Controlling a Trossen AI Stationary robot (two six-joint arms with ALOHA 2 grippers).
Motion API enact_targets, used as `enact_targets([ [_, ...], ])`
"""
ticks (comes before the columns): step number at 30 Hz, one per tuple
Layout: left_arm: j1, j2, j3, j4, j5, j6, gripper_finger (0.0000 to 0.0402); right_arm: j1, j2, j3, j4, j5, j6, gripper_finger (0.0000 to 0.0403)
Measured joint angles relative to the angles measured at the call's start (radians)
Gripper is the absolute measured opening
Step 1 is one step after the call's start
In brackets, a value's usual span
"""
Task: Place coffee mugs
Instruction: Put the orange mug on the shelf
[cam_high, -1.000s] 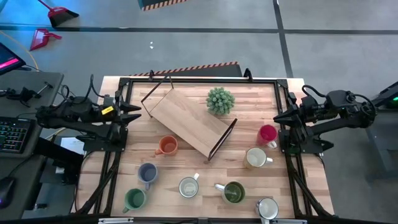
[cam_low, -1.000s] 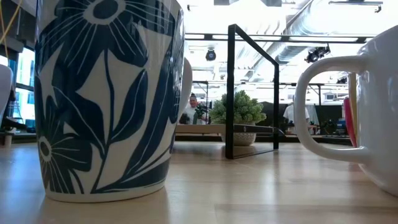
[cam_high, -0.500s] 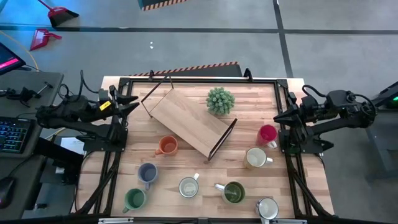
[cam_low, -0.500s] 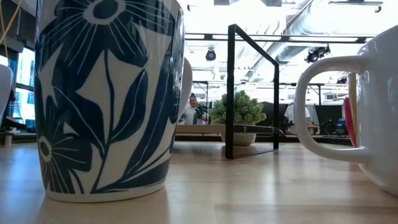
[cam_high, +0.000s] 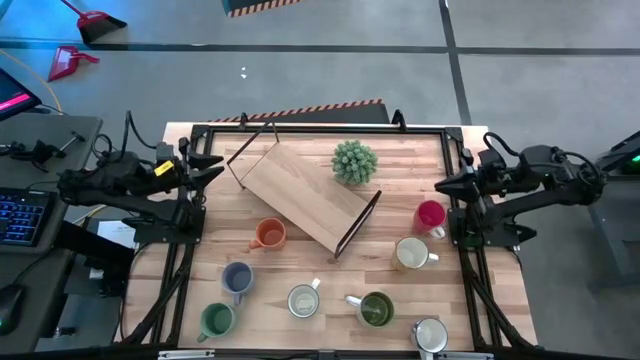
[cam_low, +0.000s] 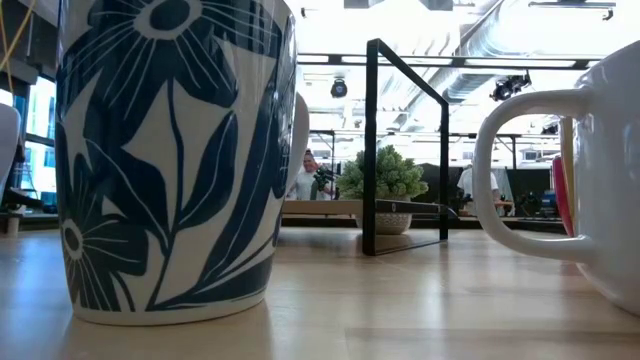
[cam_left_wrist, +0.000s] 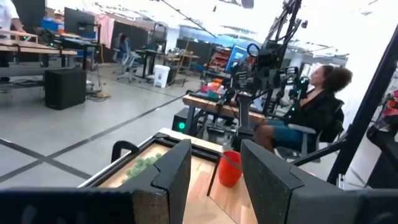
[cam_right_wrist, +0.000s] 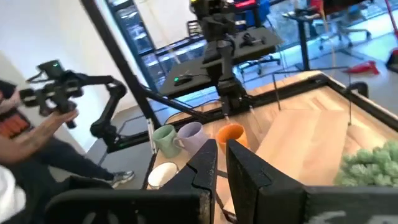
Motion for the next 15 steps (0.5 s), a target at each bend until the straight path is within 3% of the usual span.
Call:
enact_targets([
  [6, 0.000, 0.030, 0.000, 0.018, -0.009, 0.078, 0.0131, 0.000, 0.054, 0.000, 0.001, 0.116, 0.027, 0.0024],
  [11, 0.000, 0.055, 0.000, 0.128, -0.009, 0.248, 0.0131, 0.000, 0.091, 0.000, 0.005, 0.137, -0.058, 0.0024],
  [15, 0.000, 0.072, 0.000, 0.226, -0.009, 0.270, 0.0131, 0.000, 0.113, 0.000, 0.033, 0.154, -0.097, 0.0024],
])
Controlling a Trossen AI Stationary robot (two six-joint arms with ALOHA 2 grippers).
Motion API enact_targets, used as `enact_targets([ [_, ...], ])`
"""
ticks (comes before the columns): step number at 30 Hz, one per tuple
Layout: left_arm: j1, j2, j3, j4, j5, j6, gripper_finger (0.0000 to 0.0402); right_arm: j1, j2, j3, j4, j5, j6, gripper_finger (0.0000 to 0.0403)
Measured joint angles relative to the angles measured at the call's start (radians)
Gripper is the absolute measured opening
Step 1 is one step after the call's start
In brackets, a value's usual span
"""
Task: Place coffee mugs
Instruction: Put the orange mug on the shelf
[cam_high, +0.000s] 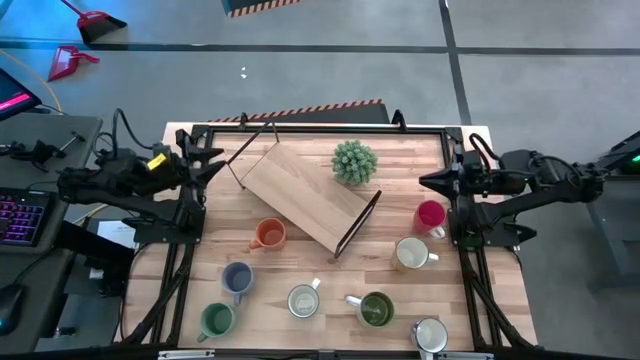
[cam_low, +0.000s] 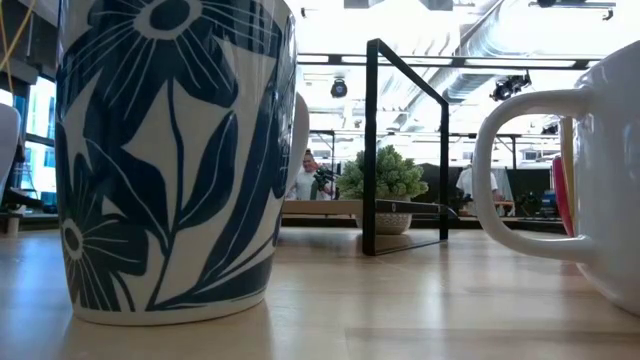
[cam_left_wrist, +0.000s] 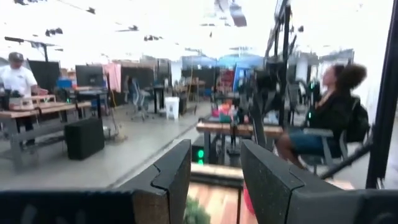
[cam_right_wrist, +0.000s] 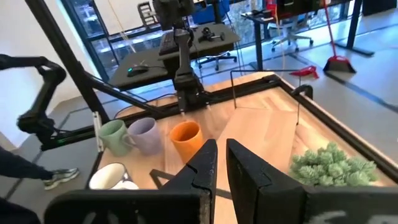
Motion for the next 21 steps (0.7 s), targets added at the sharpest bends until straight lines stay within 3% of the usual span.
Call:
enact_targets([
  [5, 0.000, 0.051, 0.000, 0.021, -0.004, -0.028, 0.0131, 0.000, 0.027, 0.000, 0.066, 0.106, -0.025, 0.0024],
  [12, 0.000, 0.104, 0.000, 0.090, -0.102, -0.011, 0.0131, 0.000, 0.056, 0.000, 0.103, 0.228, -0.085, 0.0024],
  [16, 0.000, 0.103, 0.000, 0.110, -0.106, -0.070, 0.0131, 0.000, 0.057, 0.000, 0.164, 0.234, -0.086, 0.0024],
  [21, 0.005, 0.139, 0.000, 0.121, -0.179, -0.027, 0.0132, 0.000, 0.072, 0.000, 0.205, 0.228, -0.136, 0.0024],
])
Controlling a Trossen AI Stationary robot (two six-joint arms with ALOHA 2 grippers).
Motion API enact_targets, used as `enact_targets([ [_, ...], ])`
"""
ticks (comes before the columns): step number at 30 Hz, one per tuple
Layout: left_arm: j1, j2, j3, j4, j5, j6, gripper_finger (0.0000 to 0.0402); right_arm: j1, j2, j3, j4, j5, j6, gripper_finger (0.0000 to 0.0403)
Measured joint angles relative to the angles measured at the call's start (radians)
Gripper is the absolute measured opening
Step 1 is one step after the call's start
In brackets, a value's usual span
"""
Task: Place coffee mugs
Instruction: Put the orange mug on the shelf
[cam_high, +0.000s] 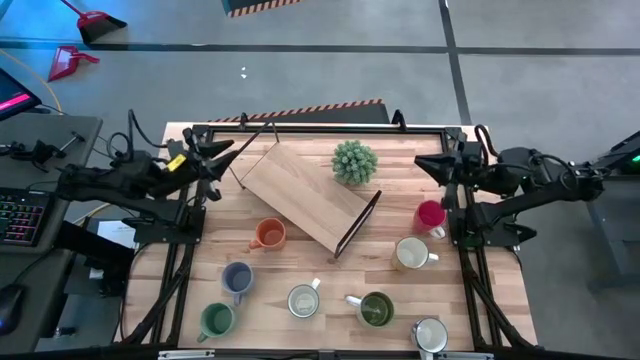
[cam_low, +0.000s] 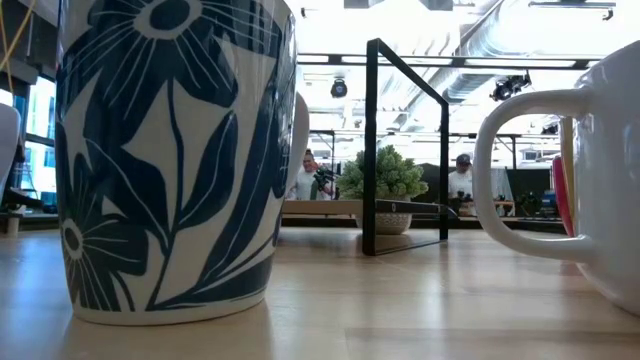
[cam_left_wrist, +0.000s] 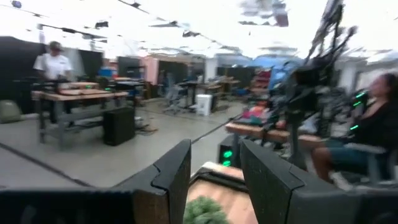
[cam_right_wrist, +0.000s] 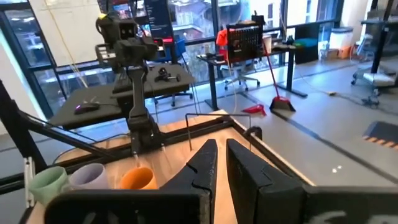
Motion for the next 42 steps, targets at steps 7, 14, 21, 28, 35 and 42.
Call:
enact_targets([
  [7, 0.087, 0.064, 0.050, 0.008, 0.083, -0.044, 0.0157, 0.000, 0.059, 0.000, 0.107, 0.009, -0.130, 0.0024],
  [14, 0.200, 0.175, 0.174, -0.152, 0.195, -0.059, 0.0180, -0.061, 0.102, 0.000, 0.106, -0.023, -0.090, 0.0024],
  [21, 0.274, 0.230, 0.181, -0.189, 0.286, -0.061, 0.0180, -0.185, 0.111, 0.023, 0.093, -0.118, -0.103, 0.0065],
  [28, 0.290, 0.277, 0.182, -0.238, 0.375, -0.088, 0.0178, -0.274, 0.131, 0.167, -0.063, -0.240, -0.141, 0.0100],
  [35, 0.285, 0.337, 0.181, -0.369, 0.376, -0.235, 0.0178, -0.282, 0.170, 0.211, -0.185, -0.241, -0.128, 0.0103],
  [42, 0.251, 0.386, 0.182, -0.422, 0.504, -0.426, 0.0178, -0.282, 0.206, 0.211, -0.254, -0.213, -0.099, 0.0103],
])
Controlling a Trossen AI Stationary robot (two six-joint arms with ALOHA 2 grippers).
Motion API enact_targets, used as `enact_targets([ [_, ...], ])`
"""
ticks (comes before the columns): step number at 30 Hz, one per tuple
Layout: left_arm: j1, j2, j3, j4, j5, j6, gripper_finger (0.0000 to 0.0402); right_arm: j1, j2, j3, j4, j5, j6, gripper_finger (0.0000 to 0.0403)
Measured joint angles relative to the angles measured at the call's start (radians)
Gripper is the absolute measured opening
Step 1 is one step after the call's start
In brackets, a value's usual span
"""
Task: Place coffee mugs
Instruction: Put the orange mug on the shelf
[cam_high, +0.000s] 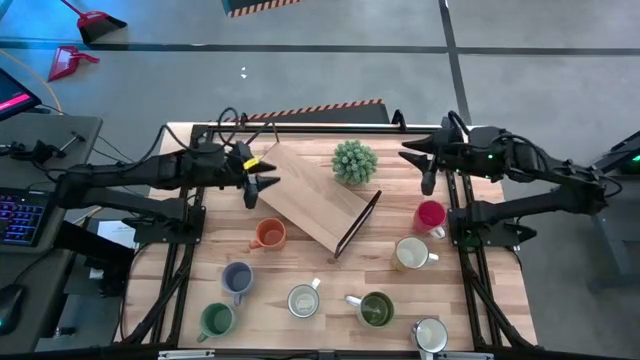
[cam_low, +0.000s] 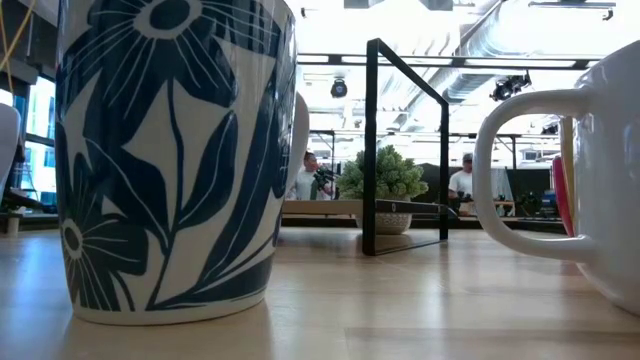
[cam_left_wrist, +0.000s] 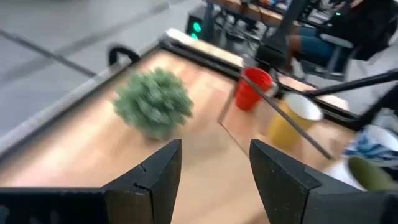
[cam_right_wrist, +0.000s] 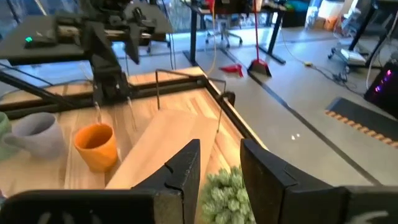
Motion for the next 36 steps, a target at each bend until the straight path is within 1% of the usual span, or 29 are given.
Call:
enact_targets([
  [5, -0.081, 0.051, 0.016, -0.113, 0.014, -0.105, 0.0178, 0.000, 0.018, 0.000, -0.064, 0.030, -0.001, 0.0103],
  [9, -0.156, 0.125, 0.107, -0.265, 0.005, -0.167, 0.0177, 0.000, 0.021, 0.000, -0.085, 0.038, -0.001, 0.0103],
  [13, -0.212, 0.234, 0.234, -0.448, -0.018, -0.202, 0.0177, 0.000, 0.020, 0.000, -0.102, 0.043, 0.012, 0.0103],
  [16, -0.238, 0.334, 0.304, -0.611, -0.032, -0.232, 0.0177, 0.000, 0.020, 0.000, -0.128, 0.043, 0.050, 0.0103],
  [19, -0.248, 0.429, 0.346, -0.756, -0.034, -0.257, 0.0177, 0.000, 0.020, 0.000, -0.166, 0.043, 0.095, 0.0103],
  [21, -0.250, 0.482, 0.355, -0.818, -0.034, -0.275, 0.0177, 0.000, 0.020, 0.000, -0.193, 0.044, 0.114, 0.0103],
  [23, -0.250, 0.522, 0.356, -0.841, -0.033, -0.281, 0.0177, 0.000, 0.020, 0.000, -0.210, 0.043, 0.129, 0.0103],
  [31, -0.250, 0.638, 0.356, -0.833, -0.028, -0.279, 0.0177, 0.000, 0.020, 0.000, -0.247, 0.024, 0.130, 0.0103],
  [36, -0.250, 0.688, 0.356, -0.796, -0.034, -0.271, 0.0177, 0.000, 0.020, 0.000, -0.268, 0.013, 0.129, 0.0103],
])
